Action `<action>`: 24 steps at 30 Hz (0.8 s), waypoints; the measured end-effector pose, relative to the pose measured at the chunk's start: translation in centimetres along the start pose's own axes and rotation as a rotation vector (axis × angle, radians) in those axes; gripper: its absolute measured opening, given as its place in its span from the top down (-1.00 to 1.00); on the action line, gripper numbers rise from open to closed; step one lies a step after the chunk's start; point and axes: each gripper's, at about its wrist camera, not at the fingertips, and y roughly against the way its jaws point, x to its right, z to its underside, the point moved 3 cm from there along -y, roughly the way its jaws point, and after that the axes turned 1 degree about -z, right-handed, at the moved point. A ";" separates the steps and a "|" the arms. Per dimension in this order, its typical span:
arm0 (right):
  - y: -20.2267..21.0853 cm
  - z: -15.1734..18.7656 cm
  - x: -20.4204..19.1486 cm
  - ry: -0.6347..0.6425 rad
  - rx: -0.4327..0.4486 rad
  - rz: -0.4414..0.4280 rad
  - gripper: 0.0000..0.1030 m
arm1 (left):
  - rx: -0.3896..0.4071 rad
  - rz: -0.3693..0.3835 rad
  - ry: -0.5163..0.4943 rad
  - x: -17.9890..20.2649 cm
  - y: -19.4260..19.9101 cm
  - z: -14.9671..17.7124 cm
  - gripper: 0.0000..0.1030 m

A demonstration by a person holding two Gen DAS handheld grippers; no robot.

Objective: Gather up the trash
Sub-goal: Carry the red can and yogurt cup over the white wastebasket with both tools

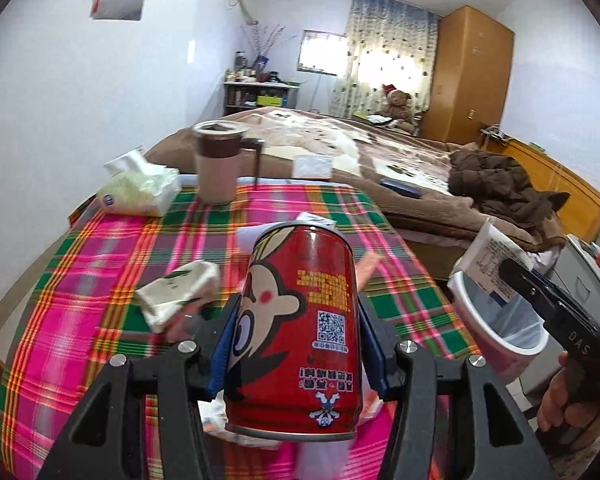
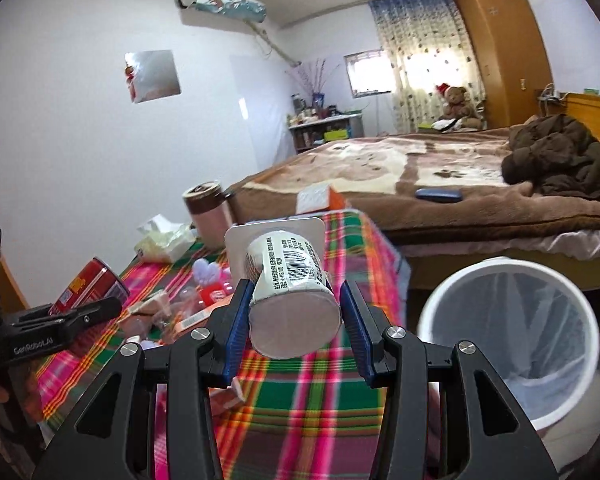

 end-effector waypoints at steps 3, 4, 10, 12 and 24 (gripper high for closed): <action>0.7 -0.2 1.2 -0.011 0.021 0.030 0.11 | 0.013 0.003 -0.041 2.3 -0.3 -0.1 -0.09; 1.0 -0.4 1.6 -0.016 0.028 0.043 0.11 | 0.019 0.011 -0.054 3.1 -0.4 -0.2 -0.09; 2.4 -0.8 4.5 -0.042 0.055 0.122 0.11 | 0.029 0.073 -0.105 7.7 -1.4 -0.6 -0.09; 2.7 -0.8 5.3 -0.049 0.060 0.151 0.11 | 0.027 0.100 -0.117 9.1 -1.7 -0.7 -0.09; 4.1 -0.2 11.3 -0.096 0.032 0.314 0.11 | -0.020 0.263 -0.185 18.2 -5.1 -1.1 -0.09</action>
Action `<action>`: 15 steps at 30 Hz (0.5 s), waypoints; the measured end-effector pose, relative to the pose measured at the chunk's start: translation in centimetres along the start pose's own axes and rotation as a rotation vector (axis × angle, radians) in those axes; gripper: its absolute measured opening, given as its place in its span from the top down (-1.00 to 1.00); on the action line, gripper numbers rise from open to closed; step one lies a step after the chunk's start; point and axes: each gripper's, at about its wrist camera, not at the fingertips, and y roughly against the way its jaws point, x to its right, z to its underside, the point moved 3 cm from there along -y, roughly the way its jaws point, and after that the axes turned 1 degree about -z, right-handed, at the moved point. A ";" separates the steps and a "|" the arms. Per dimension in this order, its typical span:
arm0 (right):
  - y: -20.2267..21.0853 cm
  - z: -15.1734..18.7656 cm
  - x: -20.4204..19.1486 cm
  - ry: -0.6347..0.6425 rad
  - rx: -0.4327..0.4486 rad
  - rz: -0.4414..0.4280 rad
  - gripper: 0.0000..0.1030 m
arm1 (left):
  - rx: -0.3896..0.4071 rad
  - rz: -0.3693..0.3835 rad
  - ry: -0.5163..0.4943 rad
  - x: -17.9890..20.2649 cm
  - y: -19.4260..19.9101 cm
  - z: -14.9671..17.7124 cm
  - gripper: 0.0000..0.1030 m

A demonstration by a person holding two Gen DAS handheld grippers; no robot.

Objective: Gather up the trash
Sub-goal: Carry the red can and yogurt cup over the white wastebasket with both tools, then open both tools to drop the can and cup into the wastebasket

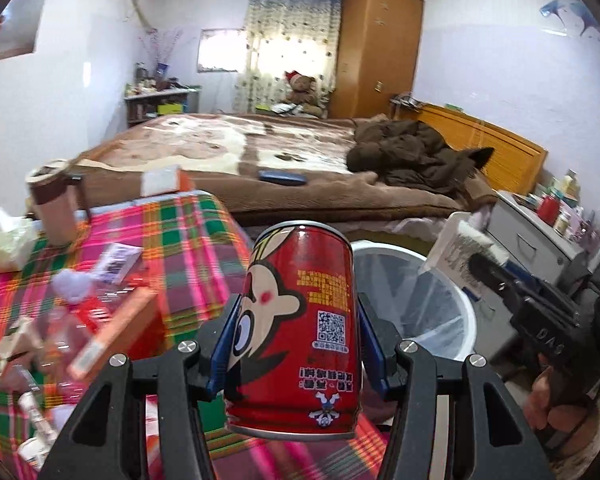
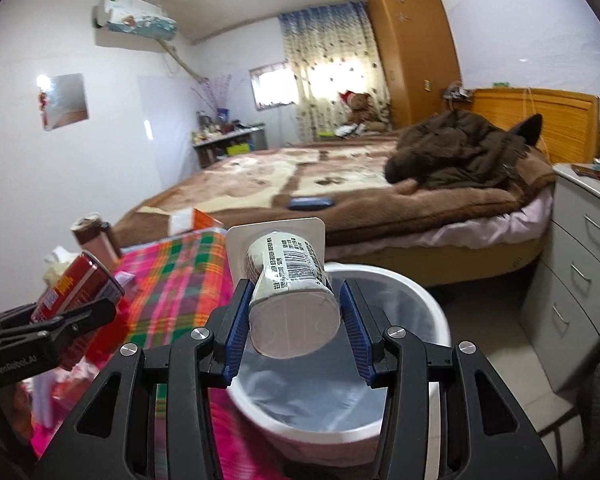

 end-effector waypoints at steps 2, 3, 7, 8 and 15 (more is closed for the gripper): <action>-0.3 0.4 0.9 -0.006 -0.017 0.021 0.11 | -0.017 0.015 -0.008 1.1 -1.0 0.0 -0.09; -0.6 0.5 1.5 -0.011 -0.025 0.030 0.11 | -0.020 0.022 -0.021 1.9 -1.4 0.1 -0.09; -1.4 1.3 3.2 -0.029 -0.068 0.060 0.11 | -0.059 0.056 -0.039 4.1 -3.5 0.4 -0.09; -1.6 1.6 3.6 -0.031 -0.078 0.070 0.11 | -0.062 0.058 -0.044 4.6 -4.0 0.5 -0.09; -2.8 2.0 5.1 -0.029 -0.131 0.101 0.10 | -0.091 0.090 -0.081 7.0 -6.0 0.8 -0.09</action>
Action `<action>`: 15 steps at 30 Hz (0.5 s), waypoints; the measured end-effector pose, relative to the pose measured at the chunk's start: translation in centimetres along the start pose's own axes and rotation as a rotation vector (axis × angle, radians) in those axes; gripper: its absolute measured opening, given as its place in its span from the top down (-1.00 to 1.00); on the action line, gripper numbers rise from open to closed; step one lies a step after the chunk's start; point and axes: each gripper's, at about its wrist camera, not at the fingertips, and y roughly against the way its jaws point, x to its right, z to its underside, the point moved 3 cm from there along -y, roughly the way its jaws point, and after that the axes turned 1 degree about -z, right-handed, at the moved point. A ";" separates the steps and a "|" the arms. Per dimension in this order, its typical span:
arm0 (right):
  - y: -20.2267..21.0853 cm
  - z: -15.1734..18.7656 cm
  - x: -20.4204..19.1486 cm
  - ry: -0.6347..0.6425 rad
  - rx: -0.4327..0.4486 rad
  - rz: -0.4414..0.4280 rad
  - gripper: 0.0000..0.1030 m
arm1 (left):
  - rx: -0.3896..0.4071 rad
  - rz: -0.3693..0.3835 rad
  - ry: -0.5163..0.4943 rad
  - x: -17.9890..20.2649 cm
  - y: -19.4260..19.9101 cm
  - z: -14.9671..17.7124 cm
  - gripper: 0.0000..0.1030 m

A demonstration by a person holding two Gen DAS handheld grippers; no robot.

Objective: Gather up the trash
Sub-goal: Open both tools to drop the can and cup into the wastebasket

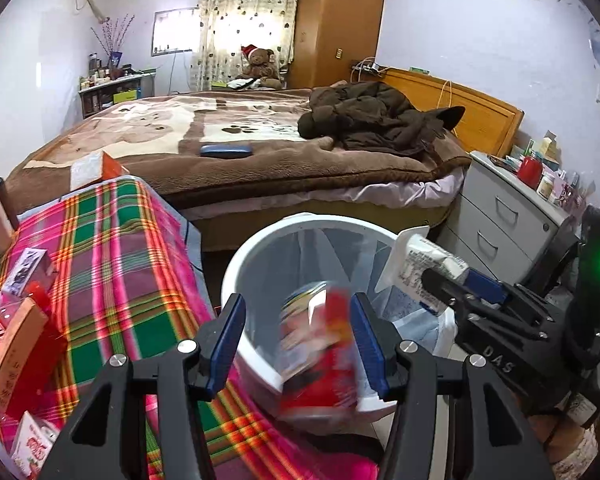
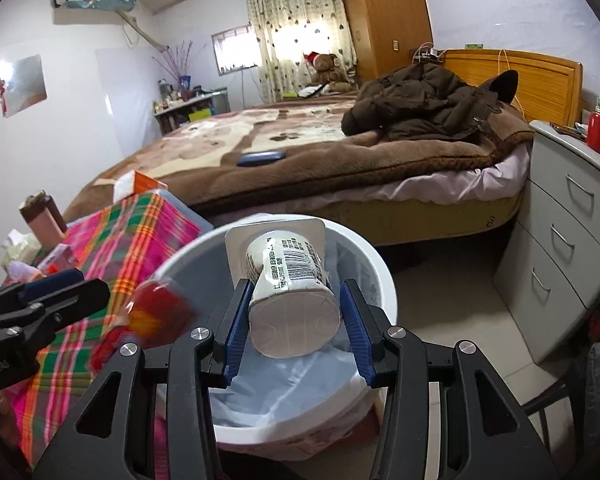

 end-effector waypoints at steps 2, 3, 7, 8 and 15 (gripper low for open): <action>-0.6 0.0 0.2 0.004 -0.017 0.010 0.10 | -0.014 0.002 0.008 0.0 -0.7 -0.1 -0.09; -0.8 0.0 0.3 0.003 -0.025 0.007 0.10 | -0.026 0.012 0.016 0.0 -1.1 -0.1 -0.09; -1.2 -0.1 0.6 0.002 -0.049 -0.003 0.09 | -0.027 0.001 0.041 -0.5 -1.2 -0.1 -0.43; -1.2 0.0 0.6 0.002 -0.053 0.002 0.09 | -0.017 -0.002 0.040 -0.5 -1.0 -0.1 -0.47; -0.2 -0.2 0.1 -0.011 -0.028 -0.012 -0.28 | -0.002 -0.050 0.054 -2.1 0.3 0.1 -0.47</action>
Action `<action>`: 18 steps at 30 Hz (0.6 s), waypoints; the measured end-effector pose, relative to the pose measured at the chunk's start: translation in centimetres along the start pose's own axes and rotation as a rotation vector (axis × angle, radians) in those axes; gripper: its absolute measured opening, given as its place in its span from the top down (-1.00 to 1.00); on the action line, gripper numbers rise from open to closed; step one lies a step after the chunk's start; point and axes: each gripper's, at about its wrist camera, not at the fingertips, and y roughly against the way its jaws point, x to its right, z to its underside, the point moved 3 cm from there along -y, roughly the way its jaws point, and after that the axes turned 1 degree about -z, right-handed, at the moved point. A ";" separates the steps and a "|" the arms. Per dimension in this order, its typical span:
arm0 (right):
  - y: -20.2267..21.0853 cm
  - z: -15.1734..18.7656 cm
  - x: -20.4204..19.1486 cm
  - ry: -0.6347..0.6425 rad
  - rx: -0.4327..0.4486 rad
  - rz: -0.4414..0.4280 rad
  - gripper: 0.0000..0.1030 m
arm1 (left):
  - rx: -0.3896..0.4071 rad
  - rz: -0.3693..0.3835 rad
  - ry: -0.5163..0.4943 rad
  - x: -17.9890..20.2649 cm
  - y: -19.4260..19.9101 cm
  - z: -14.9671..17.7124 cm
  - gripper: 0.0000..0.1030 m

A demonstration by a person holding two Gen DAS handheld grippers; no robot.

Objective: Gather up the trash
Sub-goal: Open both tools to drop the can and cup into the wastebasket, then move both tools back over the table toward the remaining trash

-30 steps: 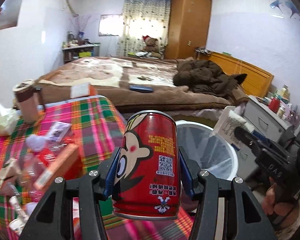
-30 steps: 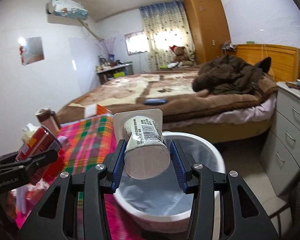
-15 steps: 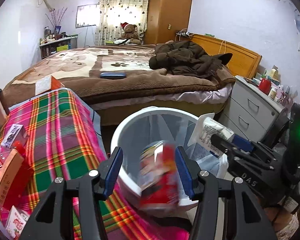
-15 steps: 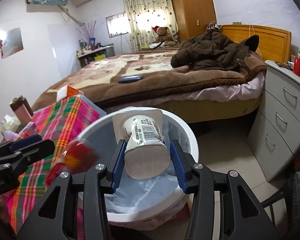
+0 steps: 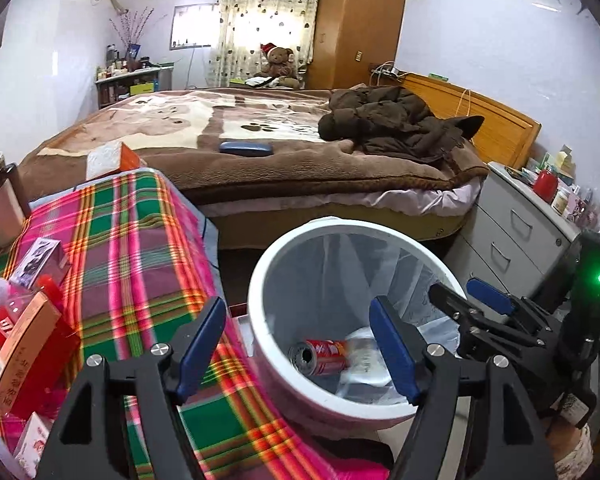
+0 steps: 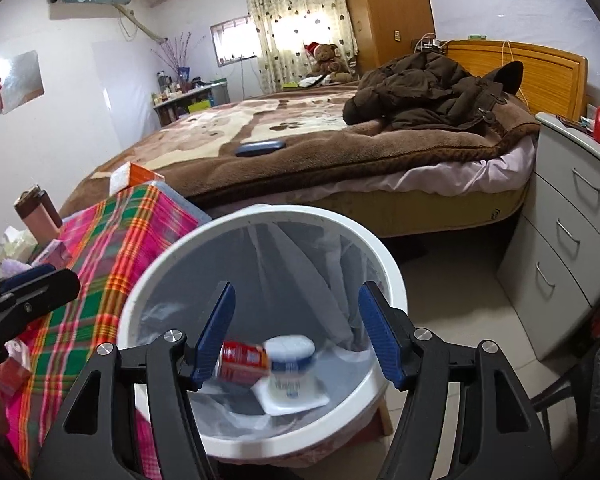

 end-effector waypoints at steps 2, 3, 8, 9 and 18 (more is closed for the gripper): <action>0.5 -0.1 -0.3 -0.005 0.009 -0.001 -0.28 | 0.004 -0.009 0.003 -0.4 0.5 0.1 -0.47; 0.7 -0.2 -0.4 -0.007 0.013 -0.006 -0.28 | 0.009 -0.022 -0.001 -0.6 0.8 0.2 -0.47; 1.9 -0.4 -1.8 -0.004 0.046 -0.033 -0.28 | 0.036 -0.059 0.000 -1.6 2.6 0.7 -0.47; 2.2 -0.5 -2.1 -0.002 0.056 -0.040 -0.28 | 0.040 -0.067 0.003 -1.8 2.9 0.7 -0.48; 3.4 -0.5 -4.8 0.022 0.096 -0.088 -0.28 | 0.083 -0.103 0.041 -4.1 6.3 1.6 -0.48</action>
